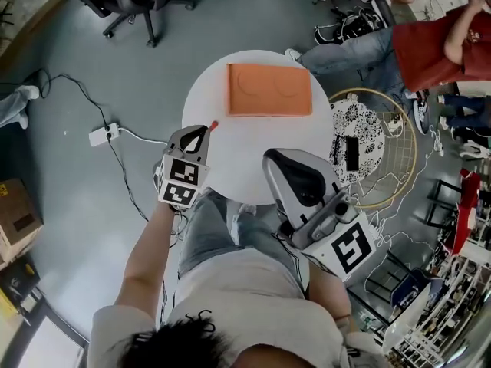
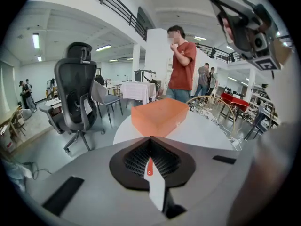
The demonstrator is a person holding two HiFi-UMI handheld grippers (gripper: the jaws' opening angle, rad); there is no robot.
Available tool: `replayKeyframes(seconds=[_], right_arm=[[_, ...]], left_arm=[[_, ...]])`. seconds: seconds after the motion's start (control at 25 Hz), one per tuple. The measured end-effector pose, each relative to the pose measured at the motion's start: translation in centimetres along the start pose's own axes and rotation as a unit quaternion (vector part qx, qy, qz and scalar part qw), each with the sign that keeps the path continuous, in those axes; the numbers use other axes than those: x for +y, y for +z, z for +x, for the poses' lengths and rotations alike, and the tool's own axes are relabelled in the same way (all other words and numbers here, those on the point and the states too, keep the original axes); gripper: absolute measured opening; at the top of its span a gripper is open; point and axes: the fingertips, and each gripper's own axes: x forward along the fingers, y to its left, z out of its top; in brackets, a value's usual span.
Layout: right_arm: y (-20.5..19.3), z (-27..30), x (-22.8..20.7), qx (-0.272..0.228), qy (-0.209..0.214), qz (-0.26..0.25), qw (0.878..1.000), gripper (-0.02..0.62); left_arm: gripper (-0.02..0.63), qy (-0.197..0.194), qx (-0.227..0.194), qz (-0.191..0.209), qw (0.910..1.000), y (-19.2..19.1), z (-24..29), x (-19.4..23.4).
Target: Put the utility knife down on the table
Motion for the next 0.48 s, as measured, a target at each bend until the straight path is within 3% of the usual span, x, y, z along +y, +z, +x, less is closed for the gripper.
replayKeyframes(seconds=[0.48], right_arm=[[0.7,-2.5,3.9,-0.026,0.079,-0.021,0.996,0.009]], left_arm=[[0.009,0.076,-0.133,-0.028,0.9877,6.3,-10.4,-2.8]])
